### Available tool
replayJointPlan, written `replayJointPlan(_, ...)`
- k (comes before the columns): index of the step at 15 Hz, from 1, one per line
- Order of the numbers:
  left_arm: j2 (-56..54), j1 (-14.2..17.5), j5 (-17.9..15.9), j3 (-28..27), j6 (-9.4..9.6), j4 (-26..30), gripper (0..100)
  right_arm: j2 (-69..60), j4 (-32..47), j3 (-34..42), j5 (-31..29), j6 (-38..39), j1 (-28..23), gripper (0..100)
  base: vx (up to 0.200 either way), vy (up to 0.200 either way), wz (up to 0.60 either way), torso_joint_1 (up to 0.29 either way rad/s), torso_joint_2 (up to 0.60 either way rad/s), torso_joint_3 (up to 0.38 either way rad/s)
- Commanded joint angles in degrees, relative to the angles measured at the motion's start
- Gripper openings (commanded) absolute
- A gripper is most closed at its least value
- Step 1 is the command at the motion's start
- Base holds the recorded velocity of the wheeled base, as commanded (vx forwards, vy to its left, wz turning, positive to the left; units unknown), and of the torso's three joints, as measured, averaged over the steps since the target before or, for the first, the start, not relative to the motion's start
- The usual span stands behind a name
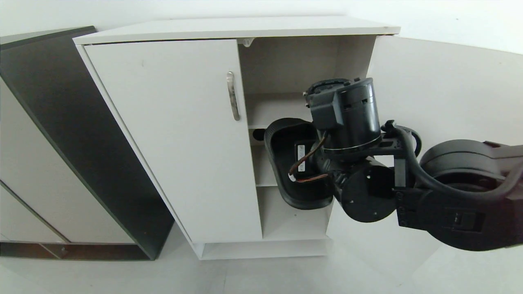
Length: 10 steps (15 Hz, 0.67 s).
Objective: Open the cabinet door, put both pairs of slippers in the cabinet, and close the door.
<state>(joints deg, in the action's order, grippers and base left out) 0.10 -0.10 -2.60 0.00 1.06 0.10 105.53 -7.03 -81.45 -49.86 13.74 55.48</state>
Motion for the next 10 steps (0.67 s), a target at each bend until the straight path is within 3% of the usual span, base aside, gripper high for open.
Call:
replayJointPlan(1, 0.0, 0.0, 0.0, 0.0, -0.01, 0.0, 0, 2.3, 0.4, -2.2, -0.2, 0.1, 0.1, 0, 0.0, 0.0, 0.0, 0.0, 0.0, 0.0)
replayJointPlan(10, 0.0, 0.0, 0.0, 0.0, -0.01, 0.0, 0, 2.9, 0.4, -3.4, -1.5, 0.0, 0.0, 0, 0.0, 0.0, 0.0, 0.0, 0.0, 0.0)
